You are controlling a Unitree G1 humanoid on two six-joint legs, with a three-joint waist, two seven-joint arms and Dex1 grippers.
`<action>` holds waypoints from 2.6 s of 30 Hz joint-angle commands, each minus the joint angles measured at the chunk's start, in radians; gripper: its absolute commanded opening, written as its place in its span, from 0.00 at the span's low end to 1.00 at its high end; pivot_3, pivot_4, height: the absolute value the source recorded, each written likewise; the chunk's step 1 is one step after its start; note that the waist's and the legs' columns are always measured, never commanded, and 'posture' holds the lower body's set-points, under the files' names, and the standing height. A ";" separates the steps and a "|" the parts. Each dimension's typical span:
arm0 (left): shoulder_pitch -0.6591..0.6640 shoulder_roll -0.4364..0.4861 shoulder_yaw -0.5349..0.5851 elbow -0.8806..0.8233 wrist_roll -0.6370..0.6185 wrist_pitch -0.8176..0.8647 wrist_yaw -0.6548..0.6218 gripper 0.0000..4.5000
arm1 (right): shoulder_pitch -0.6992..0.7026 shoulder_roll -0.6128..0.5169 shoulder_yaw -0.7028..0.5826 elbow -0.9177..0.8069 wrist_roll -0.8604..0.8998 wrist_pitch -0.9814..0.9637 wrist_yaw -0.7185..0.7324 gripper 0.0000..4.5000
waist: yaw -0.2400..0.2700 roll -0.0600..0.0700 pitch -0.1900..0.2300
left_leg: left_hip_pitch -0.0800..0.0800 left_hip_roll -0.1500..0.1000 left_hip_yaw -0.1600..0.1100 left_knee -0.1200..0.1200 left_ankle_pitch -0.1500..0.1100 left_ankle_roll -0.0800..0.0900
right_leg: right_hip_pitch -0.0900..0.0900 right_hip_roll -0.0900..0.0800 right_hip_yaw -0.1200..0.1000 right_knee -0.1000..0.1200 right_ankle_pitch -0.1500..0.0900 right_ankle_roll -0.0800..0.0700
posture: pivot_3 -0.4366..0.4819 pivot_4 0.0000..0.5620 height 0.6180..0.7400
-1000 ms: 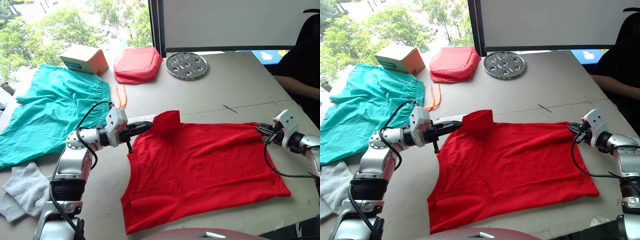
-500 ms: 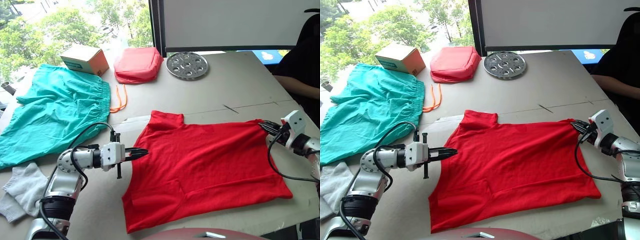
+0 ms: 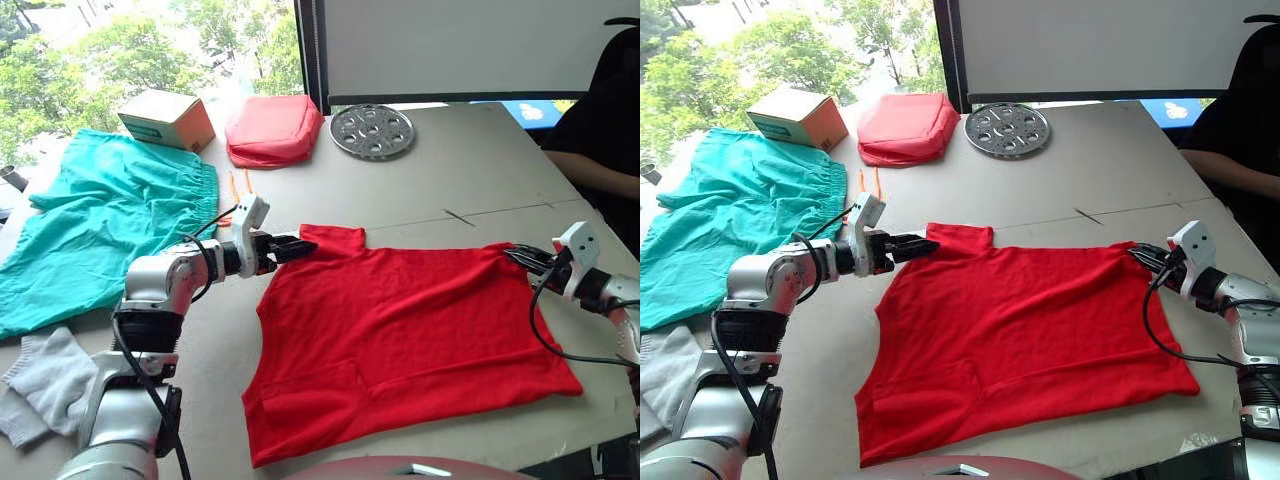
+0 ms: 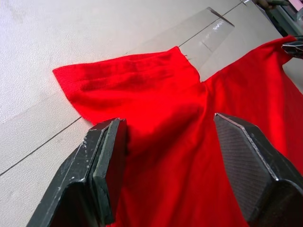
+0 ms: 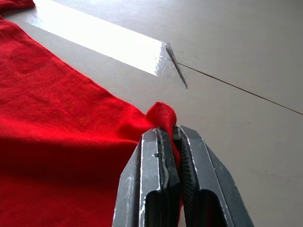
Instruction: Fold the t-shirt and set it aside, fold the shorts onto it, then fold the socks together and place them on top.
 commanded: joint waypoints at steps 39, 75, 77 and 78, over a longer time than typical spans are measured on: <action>-0.395 -0.151 0.075 0.624 0.166 0.011 0.120 0.37 | 0.013 -0.003 0.000 -0.128 0.025 0.037 0.009 0.00 | -0.005 -0.001 0.000 | 0.002 -0.003 -0.002 0.000 0.003 -0.006 | 0.003 -0.002 -0.001 0.000 0.000 0.000 | 0.48 0.27 1.00; -0.101 -0.325 -0.092 0.140 0.429 -0.485 0.251 1.00 | 0.037 0.014 -0.002 -0.171 0.036 0.057 -0.009 0.00 | 0.029 -0.003 0.002 | -0.002 -0.007 -0.003 -0.001 0.003 -0.003 | 0.001 -0.011 -0.004 -0.001 0.000 0.000 | 0.48 0.27 1.00; -0.115 -0.317 -0.103 0.161 0.448 -0.488 0.250 1.00 | 0.034 0.015 -0.002 -0.170 0.034 0.057 -0.012 0.00 | 0.020 -0.003 0.002 | -0.002 -0.008 -0.003 -0.001 0.003 -0.003 | 0.001 -0.010 -0.005 -0.001 0.000 0.000 | 0.48 0.27 1.00; -0.123 -0.312 -0.112 0.178 0.463 -0.500 0.255 1.00 | 0.033 0.016 -0.002 -0.169 0.034 0.057 -0.013 0.00 | 0.017 -0.003 0.002 | -0.002 -0.008 -0.004 -0.002 0.003 -0.003 | 0.001 -0.009 -0.005 -0.001 0.000 0.001 | 0.48 0.27 1.00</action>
